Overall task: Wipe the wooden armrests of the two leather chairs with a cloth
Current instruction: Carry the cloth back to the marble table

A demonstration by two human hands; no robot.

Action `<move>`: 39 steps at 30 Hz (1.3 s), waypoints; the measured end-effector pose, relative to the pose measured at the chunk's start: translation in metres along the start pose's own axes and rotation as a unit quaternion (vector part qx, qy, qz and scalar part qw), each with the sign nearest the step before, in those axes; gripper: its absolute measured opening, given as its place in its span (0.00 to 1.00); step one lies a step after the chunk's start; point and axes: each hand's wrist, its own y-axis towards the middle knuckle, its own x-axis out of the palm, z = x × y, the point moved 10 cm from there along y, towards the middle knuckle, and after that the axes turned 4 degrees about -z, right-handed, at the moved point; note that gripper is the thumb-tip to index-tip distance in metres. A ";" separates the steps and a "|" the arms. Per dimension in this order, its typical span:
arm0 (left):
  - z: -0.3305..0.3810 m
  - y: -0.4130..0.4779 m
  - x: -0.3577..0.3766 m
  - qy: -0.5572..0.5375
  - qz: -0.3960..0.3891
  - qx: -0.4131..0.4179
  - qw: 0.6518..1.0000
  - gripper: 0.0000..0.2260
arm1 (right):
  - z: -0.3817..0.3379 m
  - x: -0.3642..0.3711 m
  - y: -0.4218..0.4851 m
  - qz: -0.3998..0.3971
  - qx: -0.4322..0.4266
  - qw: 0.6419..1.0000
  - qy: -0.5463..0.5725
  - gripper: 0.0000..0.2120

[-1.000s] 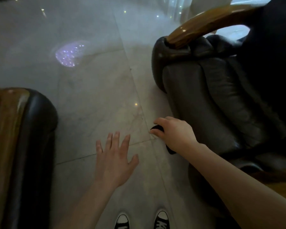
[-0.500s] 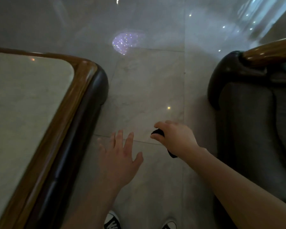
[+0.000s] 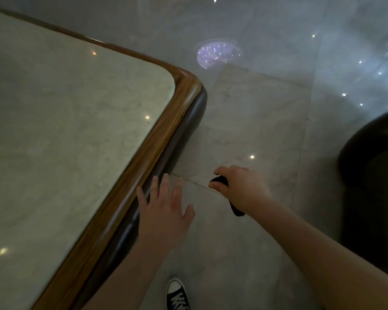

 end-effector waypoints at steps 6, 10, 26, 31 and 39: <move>-0.082 0.004 -0.001 -0.009 -0.003 -0.061 0.998 0.33 | -0.078 0.031 0.041 -0.036 -0.052 0.998 0.002 0.18; -0.117 0.011 0.010 -0.014 -0.013 -0.096 0.995 0.34 | -0.109 0.045 0.071 -0.057 -0.088 0.995 0.007 0.17; -0.221 0.064 0.036 -0.020 -0.043 -0.210 0.977 0.33 | -0.191 0.096 0.184 -0.156 -0.194 0.968 -0.033 0.22; -0.264 0.100 0.060 -0.036 -0.053 -0.219 0.974 0.36 | -0.205 0.122 0.224 -0.161 -0.173 0.971 -0.040 0.21; -0.337 0.181 0.105 -0.002 -0.037 -0.204 0.978 0.35 | -0.232 0.140 0.309 -0.074 -0.154 0.985 0.018 0.20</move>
